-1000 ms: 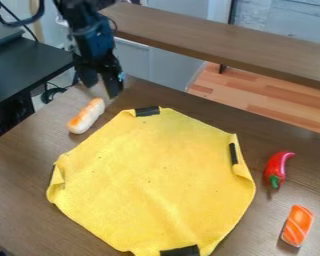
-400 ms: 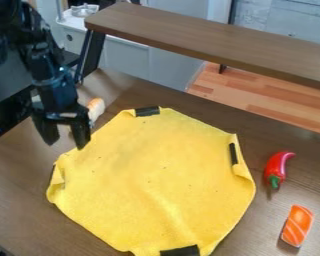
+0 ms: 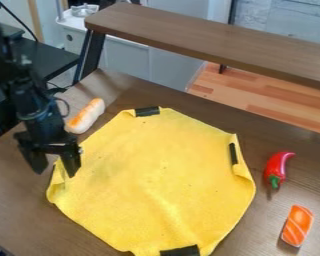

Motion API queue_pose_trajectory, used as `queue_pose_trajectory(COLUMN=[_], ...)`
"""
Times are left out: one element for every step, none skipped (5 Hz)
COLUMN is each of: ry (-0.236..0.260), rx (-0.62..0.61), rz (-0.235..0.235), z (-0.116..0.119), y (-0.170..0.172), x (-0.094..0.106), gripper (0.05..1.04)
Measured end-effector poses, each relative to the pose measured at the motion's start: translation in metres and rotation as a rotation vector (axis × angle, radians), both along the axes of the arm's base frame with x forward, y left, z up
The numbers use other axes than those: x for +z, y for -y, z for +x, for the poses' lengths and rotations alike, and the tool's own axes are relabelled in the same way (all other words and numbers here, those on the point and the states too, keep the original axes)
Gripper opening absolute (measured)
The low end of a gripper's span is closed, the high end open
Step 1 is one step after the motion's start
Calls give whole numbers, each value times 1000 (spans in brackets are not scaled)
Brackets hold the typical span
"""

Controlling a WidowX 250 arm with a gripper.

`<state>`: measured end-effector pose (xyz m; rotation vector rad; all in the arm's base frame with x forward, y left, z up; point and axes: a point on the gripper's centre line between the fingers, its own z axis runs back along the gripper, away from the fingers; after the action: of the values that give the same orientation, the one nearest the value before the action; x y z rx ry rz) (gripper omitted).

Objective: The robot folded the cloth from left to right

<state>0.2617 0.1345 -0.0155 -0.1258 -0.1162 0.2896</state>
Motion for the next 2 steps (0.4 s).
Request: queue_pose_trajectory(ry=[59,96], rx=[48,108], rz=[-9,17], z=[0,1], y=[1,-1], x=[-2,-6], gripper=[955,674])
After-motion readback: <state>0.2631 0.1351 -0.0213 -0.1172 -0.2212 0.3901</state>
